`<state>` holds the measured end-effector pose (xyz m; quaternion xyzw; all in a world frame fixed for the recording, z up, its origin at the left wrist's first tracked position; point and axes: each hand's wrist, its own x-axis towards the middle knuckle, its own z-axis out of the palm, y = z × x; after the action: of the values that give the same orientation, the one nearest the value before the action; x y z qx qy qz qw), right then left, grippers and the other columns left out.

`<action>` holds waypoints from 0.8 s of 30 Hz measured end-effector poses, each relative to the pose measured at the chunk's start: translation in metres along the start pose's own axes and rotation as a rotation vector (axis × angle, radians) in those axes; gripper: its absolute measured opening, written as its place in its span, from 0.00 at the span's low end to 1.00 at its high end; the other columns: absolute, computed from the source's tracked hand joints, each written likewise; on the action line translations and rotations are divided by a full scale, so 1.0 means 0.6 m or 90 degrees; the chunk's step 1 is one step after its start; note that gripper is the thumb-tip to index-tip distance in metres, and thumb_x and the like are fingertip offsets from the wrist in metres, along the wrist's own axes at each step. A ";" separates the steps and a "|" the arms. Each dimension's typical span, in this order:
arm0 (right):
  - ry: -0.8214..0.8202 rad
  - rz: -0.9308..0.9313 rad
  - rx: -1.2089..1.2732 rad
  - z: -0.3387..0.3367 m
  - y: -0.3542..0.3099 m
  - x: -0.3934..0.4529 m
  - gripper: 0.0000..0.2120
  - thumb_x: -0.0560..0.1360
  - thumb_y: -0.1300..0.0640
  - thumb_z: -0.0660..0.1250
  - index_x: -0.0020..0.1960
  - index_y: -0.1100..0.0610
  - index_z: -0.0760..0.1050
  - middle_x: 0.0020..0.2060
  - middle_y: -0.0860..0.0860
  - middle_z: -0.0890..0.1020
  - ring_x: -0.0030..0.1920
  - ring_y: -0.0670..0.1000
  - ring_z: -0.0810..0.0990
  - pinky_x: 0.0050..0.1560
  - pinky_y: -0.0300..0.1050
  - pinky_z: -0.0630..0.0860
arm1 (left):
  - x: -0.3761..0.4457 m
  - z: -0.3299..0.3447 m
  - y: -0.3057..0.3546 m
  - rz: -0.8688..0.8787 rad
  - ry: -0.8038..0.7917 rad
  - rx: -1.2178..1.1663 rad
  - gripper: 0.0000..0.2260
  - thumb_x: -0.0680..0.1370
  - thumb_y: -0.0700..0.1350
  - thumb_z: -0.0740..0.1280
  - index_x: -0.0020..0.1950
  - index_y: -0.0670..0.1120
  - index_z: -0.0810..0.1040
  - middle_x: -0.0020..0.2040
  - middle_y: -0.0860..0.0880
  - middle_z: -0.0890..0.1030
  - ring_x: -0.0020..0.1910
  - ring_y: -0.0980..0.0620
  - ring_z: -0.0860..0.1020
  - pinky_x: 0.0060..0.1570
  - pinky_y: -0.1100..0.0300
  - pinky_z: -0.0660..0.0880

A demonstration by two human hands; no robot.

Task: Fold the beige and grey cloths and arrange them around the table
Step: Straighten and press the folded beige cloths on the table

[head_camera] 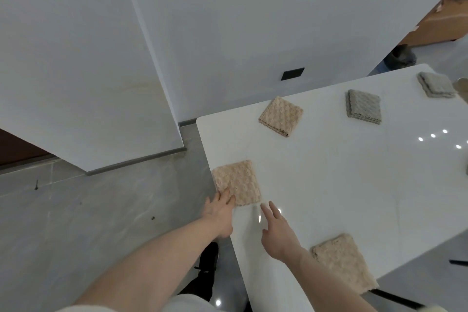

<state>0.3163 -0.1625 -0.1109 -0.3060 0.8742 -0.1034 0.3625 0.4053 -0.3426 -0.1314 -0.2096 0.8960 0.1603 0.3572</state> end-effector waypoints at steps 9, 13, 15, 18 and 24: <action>0.040 0.000 0.030 0.012 0.130 -0.144 0.36 0.76 0.66 0.55 0.81 0.48 0.51 0.81 0.47 0.46 0.79 0.52 0.57 0.70 0.42 0.67 | -0.029 -0.027 0.044 -0.056 -0.038 -0.064 0.43 0.76 0.43 0.64 0.83 0.49 0.41 0.82 0.48 0.34 0.82 0.42 0.41 0.78 0.45 0.57; 0.034 -0.002 0.043 0.005 0.194 -0.196 0.36 0.75 0.67 0.56 0.81 0.50 0.52 0.80 0.44 0.45 0.78 0.51 0.59 0.64 0.35 0.66 | -0.103 0.005 0.095 -0.026 0.074 -0.163 0.40 0.74 0.42 0.62 0.84 0.50 0.47 0.83 0.50 0.37 0.82 0.45 0.41 0.79 0.47 0.55; 0.028 0.000 0.026 0.002 0.230 -0.215 0.38 0.74 0.66 0.56 0.81 0.50 0.51 0.81 0.47 0.47 0.80 0.53 0.54 0.72 0.41 0.63 | -0.150 0.041 0.124 -0.016 0.100 -0.219 0.37 0.77 0.44 0.61 0.84 0.51 0.49 0.83 0.52 0.38 0.82 0.49 0.41 0.79 0.51 0.54; -0.003 0.000 -0.020 0.001 0.282 -0.228 0.41 0.72 0.65 0.55 0.82 0.47 0.48 0.81 0.51 0.50 0.81 0.55 0.48 0.76 0.48 0.60 | -0.221 0.100 0.164 -0.016 0.112 -0.308 0.34 0.78 0.44 0.61 0.83 0.52 0.54 0.83 0.53 0.40 0.82 0.50 0.44 0.79 0.55 0.53; -0.089 0.028 -0.072 0.000 0.326 -0.231 0.25 0.75 0.60 0.54 0.72 0.51 0.61 0.80 0.57 0.50 0.78 0.62 0.56 0.69 0.52 0.67 | -0.302 0.156 0.222 -0.030 0.126 -0.361 0.34 0.76 0.45 0.61 0.81 0.55 0.56 0.83 0.56 0.40 0.81 0.49 0.53 0.74 0.56 0.63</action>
<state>0.3024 0.0766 -0.1107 -0.3130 0.8579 -0.0245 0.4068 0.5123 -0.1399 -0.0499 -0.3365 0.8408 0.3747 0.1988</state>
